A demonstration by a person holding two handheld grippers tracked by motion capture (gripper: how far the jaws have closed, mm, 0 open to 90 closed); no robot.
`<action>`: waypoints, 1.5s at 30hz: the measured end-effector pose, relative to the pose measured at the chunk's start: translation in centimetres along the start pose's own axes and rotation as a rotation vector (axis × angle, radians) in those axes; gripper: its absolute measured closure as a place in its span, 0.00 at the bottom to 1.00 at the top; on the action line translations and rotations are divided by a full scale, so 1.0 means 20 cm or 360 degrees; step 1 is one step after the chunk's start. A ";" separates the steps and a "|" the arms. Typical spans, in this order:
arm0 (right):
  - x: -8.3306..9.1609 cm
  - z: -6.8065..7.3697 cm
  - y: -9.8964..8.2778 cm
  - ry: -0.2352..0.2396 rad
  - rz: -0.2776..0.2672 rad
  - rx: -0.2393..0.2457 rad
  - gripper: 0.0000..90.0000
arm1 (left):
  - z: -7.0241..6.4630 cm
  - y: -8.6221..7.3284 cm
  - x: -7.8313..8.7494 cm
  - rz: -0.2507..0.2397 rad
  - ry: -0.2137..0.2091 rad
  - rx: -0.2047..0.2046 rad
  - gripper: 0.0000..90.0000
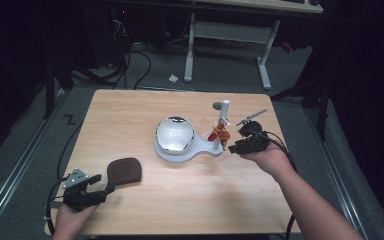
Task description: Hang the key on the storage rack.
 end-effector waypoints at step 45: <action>-0.24 0.13 -0.83 -0.0253 -0.0481 -0.0076 0.54 | -0.05 0.02 0.02 -0.0029 0.0049 0.0003 0.35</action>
Point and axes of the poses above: each handheld gripper's, and its own axes: x roughly backward along the jaws, y roughly out of its top, z roughly to its left, the point moved 1 cm from there along -x, roughly forward along the jaws, and after that the axes turned 5 degrees about y, right-handed, at the moved point
